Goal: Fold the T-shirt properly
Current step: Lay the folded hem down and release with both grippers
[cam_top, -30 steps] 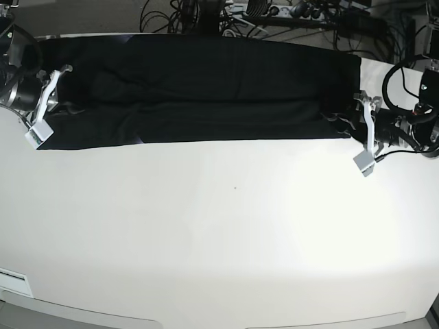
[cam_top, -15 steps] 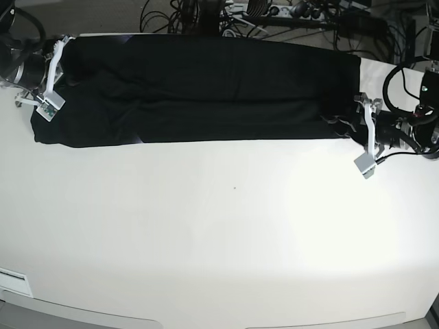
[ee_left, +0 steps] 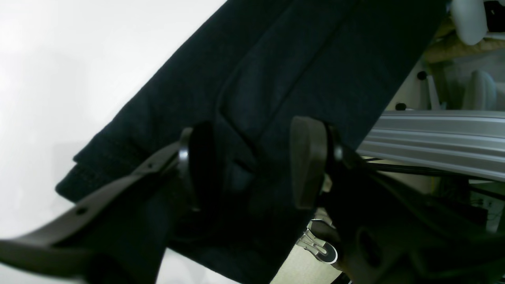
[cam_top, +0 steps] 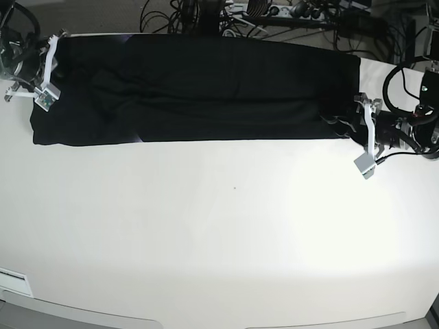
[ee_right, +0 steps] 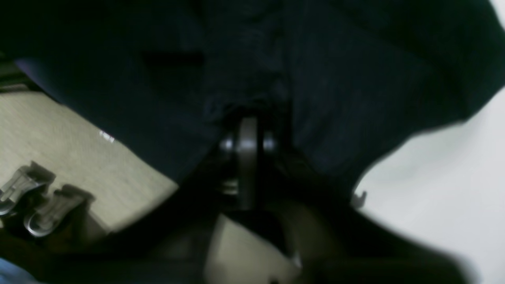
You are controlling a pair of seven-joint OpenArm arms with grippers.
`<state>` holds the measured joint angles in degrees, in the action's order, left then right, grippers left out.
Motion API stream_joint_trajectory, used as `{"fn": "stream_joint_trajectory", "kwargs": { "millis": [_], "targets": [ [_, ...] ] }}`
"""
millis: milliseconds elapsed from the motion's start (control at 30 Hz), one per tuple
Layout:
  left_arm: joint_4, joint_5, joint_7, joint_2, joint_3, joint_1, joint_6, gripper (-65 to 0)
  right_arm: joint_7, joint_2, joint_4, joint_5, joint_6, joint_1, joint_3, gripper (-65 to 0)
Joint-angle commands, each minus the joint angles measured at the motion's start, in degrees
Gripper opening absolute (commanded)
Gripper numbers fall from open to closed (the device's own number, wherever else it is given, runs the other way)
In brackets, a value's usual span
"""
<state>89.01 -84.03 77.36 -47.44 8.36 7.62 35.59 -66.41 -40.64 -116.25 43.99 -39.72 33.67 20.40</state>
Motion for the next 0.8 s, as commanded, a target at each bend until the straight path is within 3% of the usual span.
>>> {"fn": "stream_joint_trajectory", "kwargs": {
  "millis": [0,67,100,267,333,400,433,533,633,767],
  "targets": [
    [0.7,-1.0,-0.5,-1.1,-0.5,1.0,0.4,-32.1,0.8,-1.3,-0.8,1.3,-0.3,-0.2,0.7,-41.6],
    [0.7,-1.0,-0.7,-1.1,-0.5,1.0,0.4,-32.1,0.9,-1.3,-0.9,3.4,-0.3,-0.3,0.7,-32.1],
    [0.7,-1.0,-0.6,-1.1,-0.5,1.0,0.4,-32.1,1.1,-1.3,-1.2,4.1,-0.3,-0.5,0.7,-30.3],
    [0.7,-1.0,-0.6,-1.1,-0.5,0.7,0.4,-32.0,3.3,-1.3,-4.4,4.8,-0.3,-2.1,3.2,-31.3],
    [0.7,-1.0,-0.6,-1.1,-0.5,0.7,0.4,-32.1,5.2,-1.2,-5.3,8.8,3.1,-2.3,5.5,-40.4],
    [0.7,-1.0,-0.7,-1.1,-0.5,0.7,0.4,-32.0,7.7,-0.7,-5.2,14.8,6.3,-2.3,7.5,-59.1],
    [0.7,-1.0,-0.7,-1.1,-0.5,0.7,0.4,-32.0,8.3,0.3,-5.2,16.2,6.7,-2.3,8.2,-65.0],
    [0.7,-1.0,-0.9,-1.1,-0.5,0.7,0.4,-32.0,13.0,7.0,-4.7,14.1,3.8,-2.6,9.4,-65.0],
    [0.7,-1.0,-1.8,-1.1,-0.6,0.8,0.4,-32.0,14.0,14.4,-2.3,12.0,0.0,-2.8,8.8,-65.0],
    [0.7,1.3,-5.3,-1.1,-1.1,0.8,0.4,-32.0,14.9,20.3,1.6,6.0,-0.3,-4.9,8.7,-65.0]
  ]
}}
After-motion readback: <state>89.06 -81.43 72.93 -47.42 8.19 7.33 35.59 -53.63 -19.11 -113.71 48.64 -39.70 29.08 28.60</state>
